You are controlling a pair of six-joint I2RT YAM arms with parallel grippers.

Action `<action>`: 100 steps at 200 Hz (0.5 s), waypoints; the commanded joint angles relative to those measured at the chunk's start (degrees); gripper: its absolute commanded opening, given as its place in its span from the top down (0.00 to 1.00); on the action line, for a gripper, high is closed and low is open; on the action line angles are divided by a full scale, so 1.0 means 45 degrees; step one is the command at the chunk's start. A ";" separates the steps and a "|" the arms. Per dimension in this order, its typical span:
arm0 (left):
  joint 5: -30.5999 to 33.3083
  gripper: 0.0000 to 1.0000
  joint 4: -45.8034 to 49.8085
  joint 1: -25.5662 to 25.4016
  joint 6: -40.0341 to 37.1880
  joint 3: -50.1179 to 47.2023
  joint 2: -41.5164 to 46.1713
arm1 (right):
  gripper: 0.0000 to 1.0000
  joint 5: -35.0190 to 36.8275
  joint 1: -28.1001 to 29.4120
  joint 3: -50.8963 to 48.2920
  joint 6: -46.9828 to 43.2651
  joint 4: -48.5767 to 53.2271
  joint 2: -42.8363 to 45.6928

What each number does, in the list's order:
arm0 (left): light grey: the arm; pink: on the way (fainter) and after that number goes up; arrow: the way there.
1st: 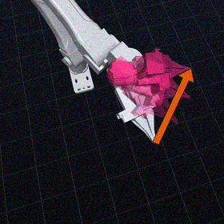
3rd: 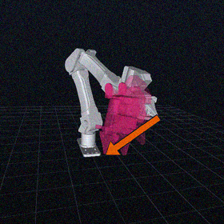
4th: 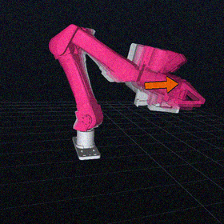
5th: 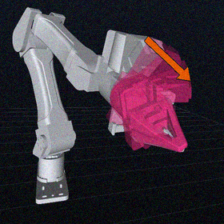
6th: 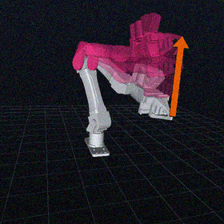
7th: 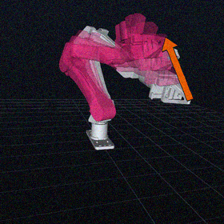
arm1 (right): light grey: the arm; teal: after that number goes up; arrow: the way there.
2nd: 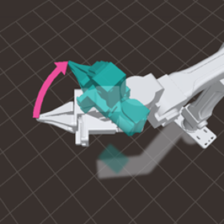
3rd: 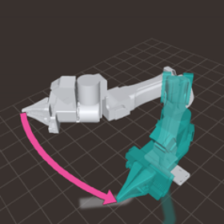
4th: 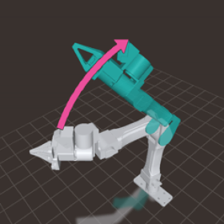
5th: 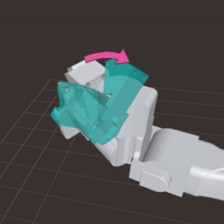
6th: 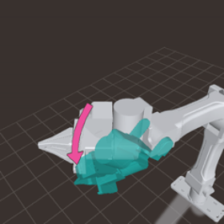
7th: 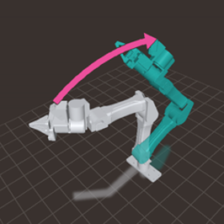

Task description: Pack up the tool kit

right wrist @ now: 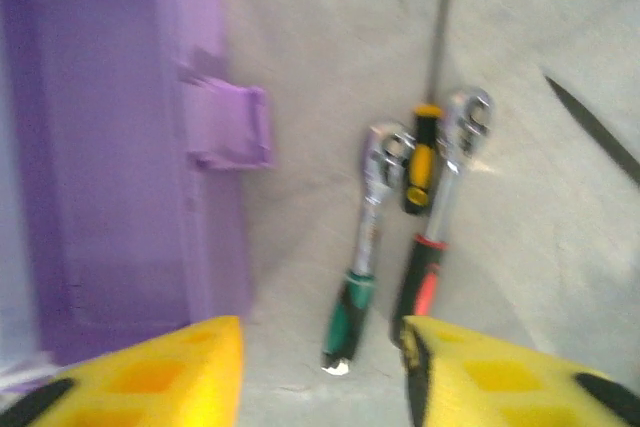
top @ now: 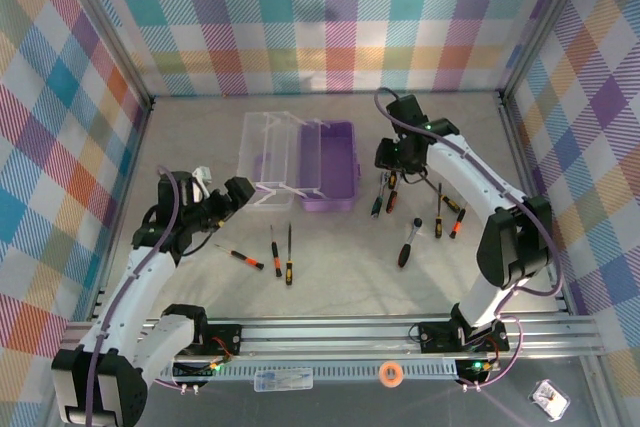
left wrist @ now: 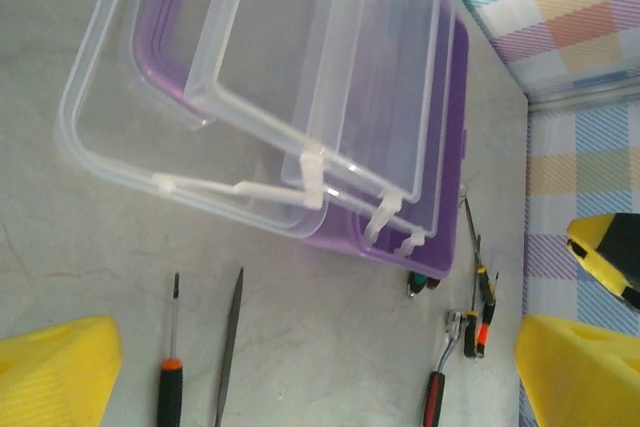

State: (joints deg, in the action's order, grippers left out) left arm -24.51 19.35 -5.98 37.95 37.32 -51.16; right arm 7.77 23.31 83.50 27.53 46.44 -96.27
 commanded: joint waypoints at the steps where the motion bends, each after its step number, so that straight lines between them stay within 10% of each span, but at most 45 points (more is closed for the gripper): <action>1: -0.0422 0.00 -0.0034 -0.0302 0.0119 -0.0463 0.0494 | 0.65 0.0210 0.0015 -0.0570 0.0347 0.0485 -0.0112; 100: -0.0657 0.00 -0.0321 -0.1515 0.0503 -0.0772 0.0396 | 0.73 -0.0615 0.0543 -0.0555 0.1595 -0.0624 -0.3370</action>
State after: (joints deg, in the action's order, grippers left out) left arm -27.51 19.07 -11.33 38.83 33.91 -49.69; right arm 4.45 25.39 79.55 33.50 43.68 -109.25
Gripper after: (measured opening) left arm 0.997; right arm 0.273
